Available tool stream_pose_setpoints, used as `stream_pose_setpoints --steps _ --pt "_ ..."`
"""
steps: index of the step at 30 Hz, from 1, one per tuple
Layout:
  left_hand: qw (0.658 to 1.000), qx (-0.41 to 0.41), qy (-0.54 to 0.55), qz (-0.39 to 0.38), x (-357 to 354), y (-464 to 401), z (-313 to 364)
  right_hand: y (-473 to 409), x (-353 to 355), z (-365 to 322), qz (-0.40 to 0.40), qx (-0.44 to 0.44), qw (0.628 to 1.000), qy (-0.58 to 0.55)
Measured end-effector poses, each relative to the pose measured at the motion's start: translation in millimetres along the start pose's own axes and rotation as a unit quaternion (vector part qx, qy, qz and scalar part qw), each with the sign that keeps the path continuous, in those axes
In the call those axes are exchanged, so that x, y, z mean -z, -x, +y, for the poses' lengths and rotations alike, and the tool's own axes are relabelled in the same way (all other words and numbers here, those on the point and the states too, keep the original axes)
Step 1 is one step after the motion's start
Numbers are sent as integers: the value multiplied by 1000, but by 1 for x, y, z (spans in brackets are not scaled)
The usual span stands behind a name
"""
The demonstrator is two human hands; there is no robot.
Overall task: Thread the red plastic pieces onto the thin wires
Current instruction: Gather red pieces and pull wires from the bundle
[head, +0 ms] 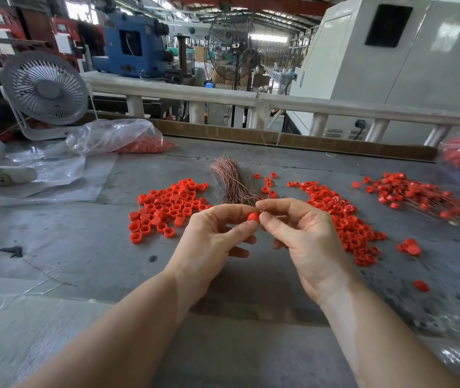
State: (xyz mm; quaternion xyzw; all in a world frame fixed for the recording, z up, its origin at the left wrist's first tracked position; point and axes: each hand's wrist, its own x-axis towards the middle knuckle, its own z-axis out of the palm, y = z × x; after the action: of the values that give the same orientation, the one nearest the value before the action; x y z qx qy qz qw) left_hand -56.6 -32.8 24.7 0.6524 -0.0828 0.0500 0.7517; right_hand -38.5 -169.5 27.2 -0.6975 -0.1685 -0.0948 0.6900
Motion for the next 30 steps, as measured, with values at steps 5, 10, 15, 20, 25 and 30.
stream_pose_setpoints --steps 5,10,15,20,25,30 --pt "1000 0 1 -4 1 0 0 1 0 -1 2 13 1000 2" --pt "999 19 33 -19 0 0 1 1 -1 -3 10 12 1000 -14" --pt "996 44 74 -25 2 0 1 0 0 -4 13 -5 998 -55" --pt "996 44 71 -31 2 0 1 0 -1 -4 6 -7 999 -48" --pt "996 42 68 -32 2 0 2 0 0 -4 6 -15 999 -47" --pt "998 34 58 -9 2 0 3 2 0 -5 -7 -15 999 -33"
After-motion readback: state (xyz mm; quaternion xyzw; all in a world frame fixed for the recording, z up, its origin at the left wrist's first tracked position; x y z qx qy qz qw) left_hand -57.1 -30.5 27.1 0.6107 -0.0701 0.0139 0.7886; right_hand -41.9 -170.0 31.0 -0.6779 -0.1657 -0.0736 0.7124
